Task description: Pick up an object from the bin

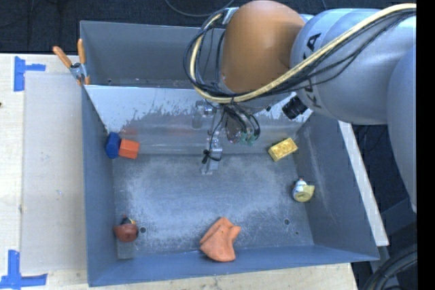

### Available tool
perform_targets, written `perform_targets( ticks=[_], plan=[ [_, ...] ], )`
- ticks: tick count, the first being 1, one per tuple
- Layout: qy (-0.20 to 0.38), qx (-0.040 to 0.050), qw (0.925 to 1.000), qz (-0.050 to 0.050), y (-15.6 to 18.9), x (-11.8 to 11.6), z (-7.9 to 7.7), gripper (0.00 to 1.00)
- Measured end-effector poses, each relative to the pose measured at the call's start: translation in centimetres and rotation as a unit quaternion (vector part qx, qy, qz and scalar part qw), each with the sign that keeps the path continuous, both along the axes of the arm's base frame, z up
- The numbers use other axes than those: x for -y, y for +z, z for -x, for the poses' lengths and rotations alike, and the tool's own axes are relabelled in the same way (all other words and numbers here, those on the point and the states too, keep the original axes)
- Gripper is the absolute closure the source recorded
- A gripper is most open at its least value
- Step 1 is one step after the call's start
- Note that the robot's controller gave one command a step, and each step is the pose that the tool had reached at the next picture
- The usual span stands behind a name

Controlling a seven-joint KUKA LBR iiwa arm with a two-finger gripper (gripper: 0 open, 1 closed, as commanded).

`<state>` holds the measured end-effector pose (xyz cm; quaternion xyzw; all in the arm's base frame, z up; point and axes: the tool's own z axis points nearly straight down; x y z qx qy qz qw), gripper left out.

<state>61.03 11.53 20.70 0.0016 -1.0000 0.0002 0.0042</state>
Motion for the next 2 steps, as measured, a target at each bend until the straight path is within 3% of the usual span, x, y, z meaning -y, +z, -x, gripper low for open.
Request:
perform_targets(
  ticks=[1, 2],
  plan=[
    [-0.001, 0.0039, 1.0000, 0.000, 0.5, 0.1, -0.1, 0.00],
    [0.027, -0.0005, 0.9996, 0.000, 0.0, 4.9, 4.7, 0.00]
  ],
)
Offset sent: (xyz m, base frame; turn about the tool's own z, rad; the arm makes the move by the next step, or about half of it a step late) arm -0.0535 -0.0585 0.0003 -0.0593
